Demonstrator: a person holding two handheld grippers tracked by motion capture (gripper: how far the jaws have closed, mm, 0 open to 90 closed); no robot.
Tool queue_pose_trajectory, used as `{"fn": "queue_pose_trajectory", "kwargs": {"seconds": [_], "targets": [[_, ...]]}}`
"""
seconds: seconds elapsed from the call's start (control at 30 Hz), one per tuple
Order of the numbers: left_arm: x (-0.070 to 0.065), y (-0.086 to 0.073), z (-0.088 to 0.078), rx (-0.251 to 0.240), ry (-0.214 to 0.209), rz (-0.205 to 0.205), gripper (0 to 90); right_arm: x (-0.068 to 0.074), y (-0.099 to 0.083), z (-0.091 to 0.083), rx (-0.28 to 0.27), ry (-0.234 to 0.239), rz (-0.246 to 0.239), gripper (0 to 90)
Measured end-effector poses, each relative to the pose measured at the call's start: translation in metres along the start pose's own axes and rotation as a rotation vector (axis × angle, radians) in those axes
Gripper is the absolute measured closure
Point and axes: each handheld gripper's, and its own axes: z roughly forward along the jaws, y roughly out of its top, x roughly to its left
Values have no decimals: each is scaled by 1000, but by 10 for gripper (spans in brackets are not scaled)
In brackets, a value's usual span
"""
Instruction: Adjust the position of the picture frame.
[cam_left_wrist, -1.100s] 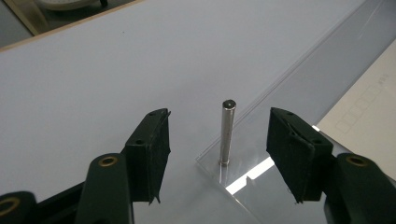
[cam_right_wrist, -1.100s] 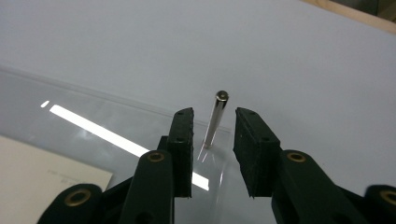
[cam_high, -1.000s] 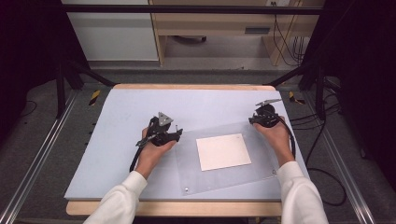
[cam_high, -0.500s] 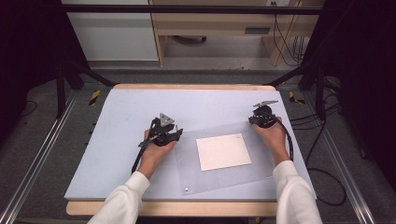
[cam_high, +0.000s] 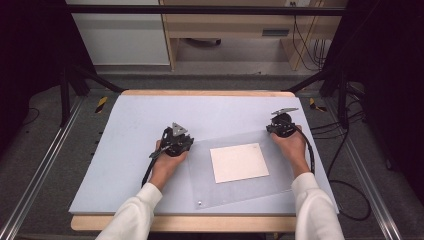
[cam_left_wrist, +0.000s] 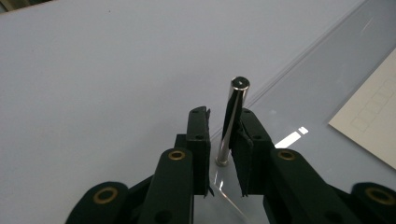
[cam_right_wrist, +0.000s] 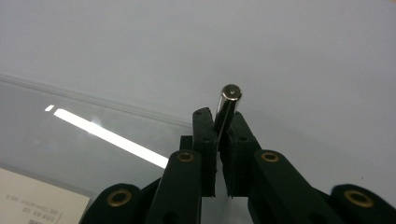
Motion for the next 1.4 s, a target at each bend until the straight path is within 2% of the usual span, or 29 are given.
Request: {"fn": "queue_pose_trajectory", "kwargs": {"seconds": [0.23, 0.93, 1.03, 1.17, 1.27, 1.4], "targets": [[-2, 0, 3, 8, -3, 7, 839, 1, 0, 0, -2, -10, -1, 853], [-1, 0, 3, 8, -8, -14, 842, -1, 0, 6, -12, 6, -3, 849], [-1, 0, 4, 3, -13, -44, 842, 0, 0, 5, -16, -6, -17, 852], [3, 3, 3, 25, -36, -88, 836, 3, 1, 3, -23, -20, -4, 854], [4, 3, 3, 25, -47, -84, 833, 3, 1, 3, -24, -23, 4, 854], [4, 3, 2, 24, -41, -80, 836, 4, 2, 2, -20, -26, 3, 855]]}}
